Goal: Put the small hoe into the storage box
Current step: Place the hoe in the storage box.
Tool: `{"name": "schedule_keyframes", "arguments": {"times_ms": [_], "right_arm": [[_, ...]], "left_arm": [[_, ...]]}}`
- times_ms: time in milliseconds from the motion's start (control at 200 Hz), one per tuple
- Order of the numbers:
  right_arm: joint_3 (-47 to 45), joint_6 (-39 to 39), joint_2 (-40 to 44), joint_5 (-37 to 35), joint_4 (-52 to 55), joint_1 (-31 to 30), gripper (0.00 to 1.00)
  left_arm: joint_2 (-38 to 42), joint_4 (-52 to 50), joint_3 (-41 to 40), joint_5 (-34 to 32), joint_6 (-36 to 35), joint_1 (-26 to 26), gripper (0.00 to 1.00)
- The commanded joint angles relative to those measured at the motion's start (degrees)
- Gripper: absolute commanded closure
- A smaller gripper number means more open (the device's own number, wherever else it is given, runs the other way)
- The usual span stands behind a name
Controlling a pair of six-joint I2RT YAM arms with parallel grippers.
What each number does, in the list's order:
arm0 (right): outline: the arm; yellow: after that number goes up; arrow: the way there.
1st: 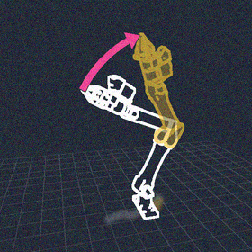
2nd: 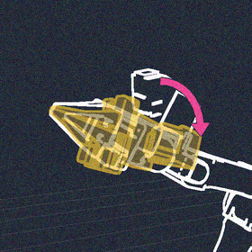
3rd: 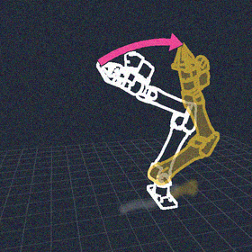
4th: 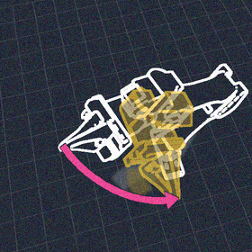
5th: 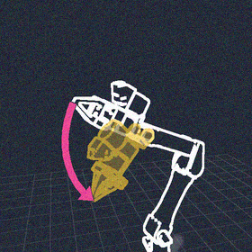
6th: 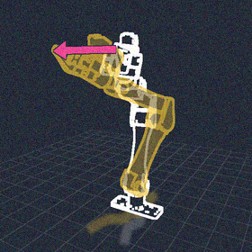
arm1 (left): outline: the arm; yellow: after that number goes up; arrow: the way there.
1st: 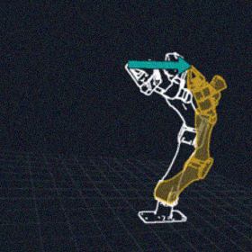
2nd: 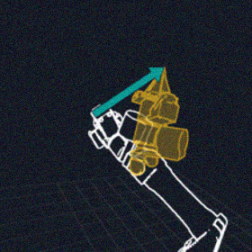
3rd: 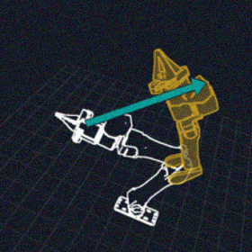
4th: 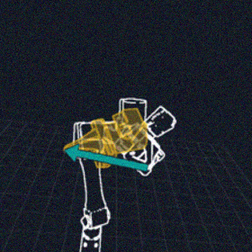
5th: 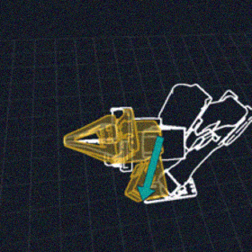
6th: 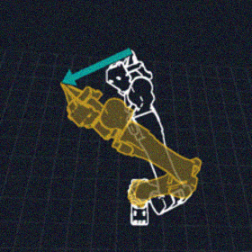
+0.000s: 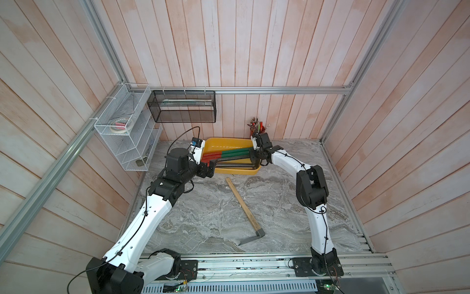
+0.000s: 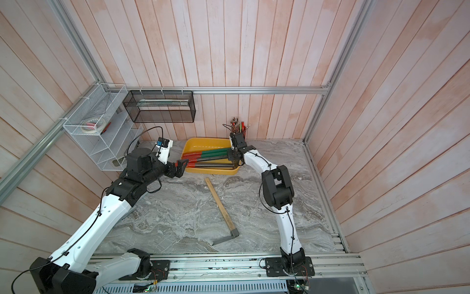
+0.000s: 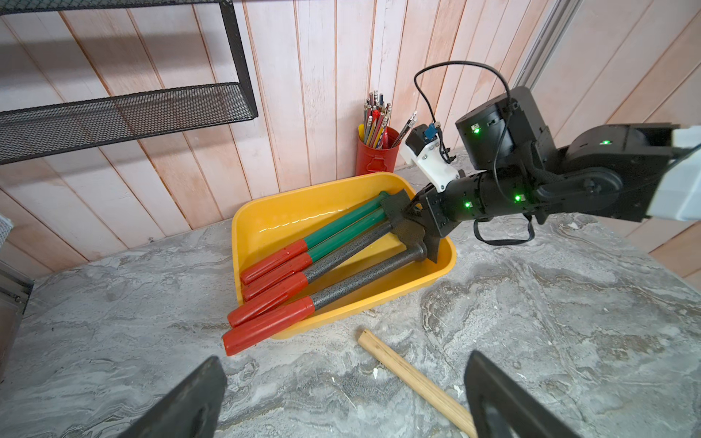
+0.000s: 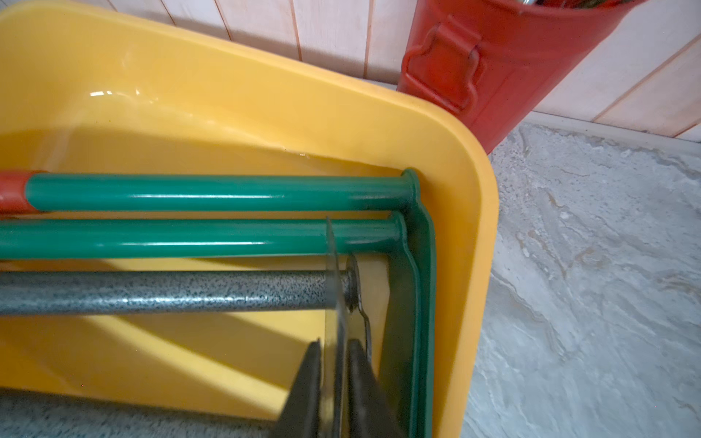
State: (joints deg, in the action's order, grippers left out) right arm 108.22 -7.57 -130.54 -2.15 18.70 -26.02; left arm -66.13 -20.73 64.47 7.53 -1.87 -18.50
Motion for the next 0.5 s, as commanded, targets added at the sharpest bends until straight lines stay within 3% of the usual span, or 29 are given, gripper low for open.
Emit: {"name": "schedule_keyframes", "arguments": {"times_ms": [0,335,495], "right_arm": [[-2.97,0.22,3.72,-1.20,-2.41,-0.35,0.68],[-15.80,6.60,17.50,-6.67,-18.63,-4.23,0.58],[-17.40,8.27,18.99,-0.91,-19.84,-5.66,0.60]], "left_arm": [[-0.73,-0.06,-0.33,1.26,0.59,0.35,0.00],[-2.37,0.81,-0.33,2.29,2.24,0.31,0.00],[-3.18,2.16,-0.81,2.32,3.35,0.31,0.00]]}}
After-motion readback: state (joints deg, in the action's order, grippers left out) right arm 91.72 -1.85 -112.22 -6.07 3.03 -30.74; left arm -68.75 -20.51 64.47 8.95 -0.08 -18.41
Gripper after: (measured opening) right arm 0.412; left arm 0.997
